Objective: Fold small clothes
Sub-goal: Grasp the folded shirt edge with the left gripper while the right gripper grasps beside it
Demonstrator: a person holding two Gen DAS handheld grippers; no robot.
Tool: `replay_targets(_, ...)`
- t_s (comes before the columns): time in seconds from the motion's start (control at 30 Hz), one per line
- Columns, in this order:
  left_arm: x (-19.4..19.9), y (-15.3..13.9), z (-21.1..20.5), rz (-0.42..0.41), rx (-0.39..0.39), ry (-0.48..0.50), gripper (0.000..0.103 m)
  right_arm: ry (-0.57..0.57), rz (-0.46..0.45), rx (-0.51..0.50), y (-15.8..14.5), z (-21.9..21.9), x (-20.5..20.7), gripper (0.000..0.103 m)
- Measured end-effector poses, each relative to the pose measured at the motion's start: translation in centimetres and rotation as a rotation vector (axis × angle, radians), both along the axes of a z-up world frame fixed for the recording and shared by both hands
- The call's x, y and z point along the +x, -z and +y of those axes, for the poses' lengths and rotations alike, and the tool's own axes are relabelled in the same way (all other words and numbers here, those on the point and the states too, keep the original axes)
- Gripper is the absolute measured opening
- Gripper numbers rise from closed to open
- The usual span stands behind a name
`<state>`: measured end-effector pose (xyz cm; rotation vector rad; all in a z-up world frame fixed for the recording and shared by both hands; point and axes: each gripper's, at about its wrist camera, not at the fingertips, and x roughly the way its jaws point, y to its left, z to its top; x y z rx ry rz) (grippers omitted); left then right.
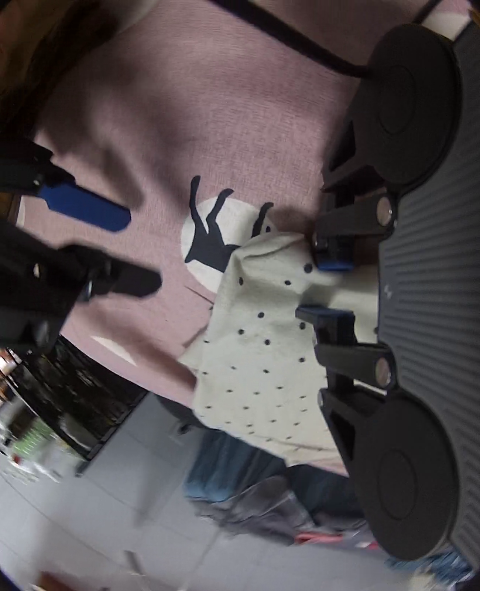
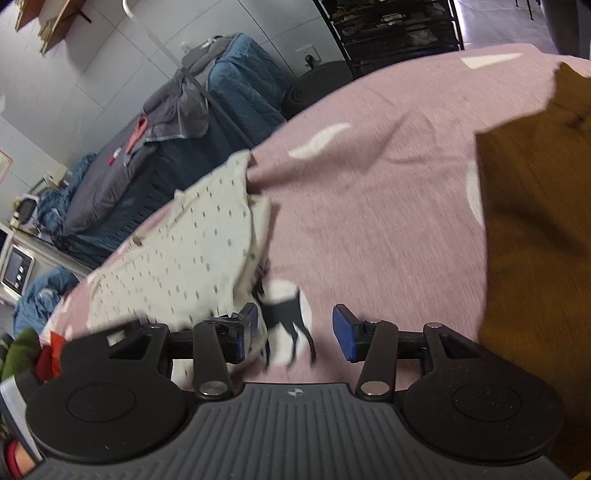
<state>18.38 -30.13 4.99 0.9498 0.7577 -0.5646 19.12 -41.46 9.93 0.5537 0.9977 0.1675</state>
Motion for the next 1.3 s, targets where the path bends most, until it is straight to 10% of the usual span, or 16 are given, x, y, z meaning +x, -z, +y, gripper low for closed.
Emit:
replay_targets(0.5,2.1,-1.5,1.2,0.111,-0.136,-0.172,0.007,-0.056,0.036,0.162,4.0,3.1,10.6,0.087)
replay_targets(0.7,2.2,-2.6,2.5,0.145,-0.213,-0.238,0.005,-0.051,0.068,0.185,4.4,3.6,11.0,0.045)
replay_targets(0.77,2.2,-3.2,3.3,0.139,-0.242,-0.246,0.004,-0.066,0.072,0.151,4.0,4.2,11.0,0.011)
replay_targets(1.03,4.3,-7.1,11.2,0.204,-0.559,-0.511,0.003,-0.108,-0.012,0.132,-0.3,7.3,11.7,0.008)
replay_targets(1.3,3.7,-9.1,25.3,0.141,-0.751,-0.836,0.003,-0.266,-0.069,0.173,-3.8,19.5,14.9,0.008)
